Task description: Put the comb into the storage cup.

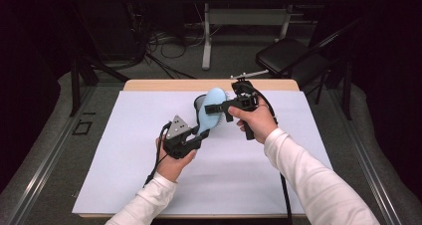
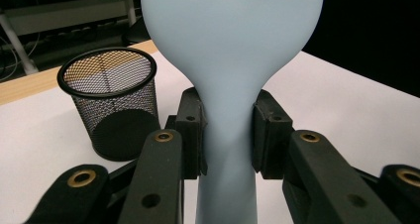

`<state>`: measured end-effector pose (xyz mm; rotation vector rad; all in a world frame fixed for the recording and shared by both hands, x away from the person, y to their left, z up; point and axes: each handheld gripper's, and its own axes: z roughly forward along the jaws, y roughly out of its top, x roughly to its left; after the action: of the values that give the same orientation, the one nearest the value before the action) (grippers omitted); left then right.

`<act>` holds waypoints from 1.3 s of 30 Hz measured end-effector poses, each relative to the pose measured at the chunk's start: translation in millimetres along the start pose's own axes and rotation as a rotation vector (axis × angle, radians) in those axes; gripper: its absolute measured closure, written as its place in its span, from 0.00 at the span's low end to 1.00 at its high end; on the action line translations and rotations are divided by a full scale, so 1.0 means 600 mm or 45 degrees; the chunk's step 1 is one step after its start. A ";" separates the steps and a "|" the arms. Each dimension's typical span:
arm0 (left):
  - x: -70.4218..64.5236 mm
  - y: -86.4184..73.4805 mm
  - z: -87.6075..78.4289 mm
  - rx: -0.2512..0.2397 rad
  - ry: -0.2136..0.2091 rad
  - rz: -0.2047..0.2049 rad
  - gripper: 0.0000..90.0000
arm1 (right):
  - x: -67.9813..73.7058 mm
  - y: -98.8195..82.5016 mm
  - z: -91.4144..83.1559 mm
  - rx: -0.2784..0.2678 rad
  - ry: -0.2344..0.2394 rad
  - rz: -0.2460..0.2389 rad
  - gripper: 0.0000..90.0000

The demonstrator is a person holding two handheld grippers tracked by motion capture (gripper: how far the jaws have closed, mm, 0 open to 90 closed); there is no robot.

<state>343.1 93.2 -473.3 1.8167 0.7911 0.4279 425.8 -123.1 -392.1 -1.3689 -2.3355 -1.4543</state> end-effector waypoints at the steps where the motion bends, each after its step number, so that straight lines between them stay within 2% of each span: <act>1: 0.000 0.000 0.000 0.001 -0.001 -0.001 0.77 | 0.000 0.000 0.000 0.000 0.007 0.001 0.16; 14: -0.001 0.000 0.000 0.000 -0.005 -0.001 0.77 | -0.003 0.002 -0.002 -0.038 0.059 0.045 0.24; 26: -0.002 -0.001 0.001 0.003 -0.010 0.002 0.77 | -0.006 -0.001 -0.001 -0.033 0.123 0.070 0.34; 39: 0.000 -0.003 0.002 -0.006 -0.030 0.000 0.77 | -0.012 -0.002 -0.003 -0.030 0.139 0.096 0.42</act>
<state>343.3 92.7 -475.6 1.8144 0.7734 0.4069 428.9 -129.3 -395.5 -1.3315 -2.1834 -1.5001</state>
